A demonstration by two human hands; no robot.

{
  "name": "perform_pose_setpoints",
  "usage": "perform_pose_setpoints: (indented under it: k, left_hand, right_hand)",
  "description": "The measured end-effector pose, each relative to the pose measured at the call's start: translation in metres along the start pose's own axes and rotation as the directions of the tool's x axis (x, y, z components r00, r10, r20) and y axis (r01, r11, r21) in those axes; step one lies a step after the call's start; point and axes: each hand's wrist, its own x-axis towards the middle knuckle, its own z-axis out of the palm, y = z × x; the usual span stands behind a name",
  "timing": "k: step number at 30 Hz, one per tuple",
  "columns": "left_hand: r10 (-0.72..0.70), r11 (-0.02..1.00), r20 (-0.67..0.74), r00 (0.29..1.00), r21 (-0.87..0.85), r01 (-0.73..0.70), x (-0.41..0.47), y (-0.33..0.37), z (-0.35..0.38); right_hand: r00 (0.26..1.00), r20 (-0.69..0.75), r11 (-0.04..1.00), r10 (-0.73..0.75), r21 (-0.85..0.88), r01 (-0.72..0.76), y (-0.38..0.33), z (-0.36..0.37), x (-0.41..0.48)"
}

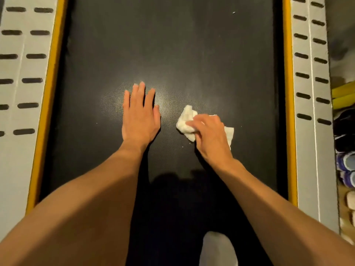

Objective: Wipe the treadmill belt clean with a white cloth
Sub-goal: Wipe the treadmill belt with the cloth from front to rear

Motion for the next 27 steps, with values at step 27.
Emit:
perform_pose_setpoints:
  k: [27]
  left_hand:
    - [0.004,1.0,-0.008,1.0,0.015,-0.004,0.004,-0.001,0.006]
  right_hand:
    - [0.907,-0.172,0.923,0.383,0.027,-0.385,0.035,-0.02,-0.034]
